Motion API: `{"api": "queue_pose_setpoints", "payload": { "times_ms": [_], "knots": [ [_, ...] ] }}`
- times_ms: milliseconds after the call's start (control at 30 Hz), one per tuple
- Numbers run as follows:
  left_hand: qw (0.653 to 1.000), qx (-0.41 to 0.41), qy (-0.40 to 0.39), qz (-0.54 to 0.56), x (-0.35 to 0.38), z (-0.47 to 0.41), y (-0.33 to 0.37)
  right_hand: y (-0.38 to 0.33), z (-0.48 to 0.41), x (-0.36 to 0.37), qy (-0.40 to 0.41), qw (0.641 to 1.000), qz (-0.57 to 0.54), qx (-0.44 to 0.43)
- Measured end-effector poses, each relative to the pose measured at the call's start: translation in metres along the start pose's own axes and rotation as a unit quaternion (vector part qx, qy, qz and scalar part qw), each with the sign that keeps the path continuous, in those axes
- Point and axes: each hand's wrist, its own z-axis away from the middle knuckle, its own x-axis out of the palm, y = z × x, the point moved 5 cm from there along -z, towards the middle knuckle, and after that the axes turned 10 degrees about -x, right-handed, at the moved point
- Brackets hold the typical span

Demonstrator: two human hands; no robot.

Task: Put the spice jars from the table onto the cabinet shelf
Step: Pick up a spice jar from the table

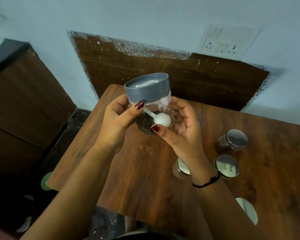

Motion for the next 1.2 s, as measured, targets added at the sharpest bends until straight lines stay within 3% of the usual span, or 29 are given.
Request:
{"api": "queue_pose_setpoints", "payload": {
  "times_ms": [533,1200],
  "knots": [
    [0.995,0.08,-0.062,-0.002,0.059,0.007,0.051,-0.061,-0.006,-0.035,0.038,0.998,-0.007,-0.056],
    [0.991,0.115,-0.059,-0.037,0.101,0.03,0.091,-0.094,0.002,-0.049,0.096,0.991,0.063,-0.075]
  ]
}}
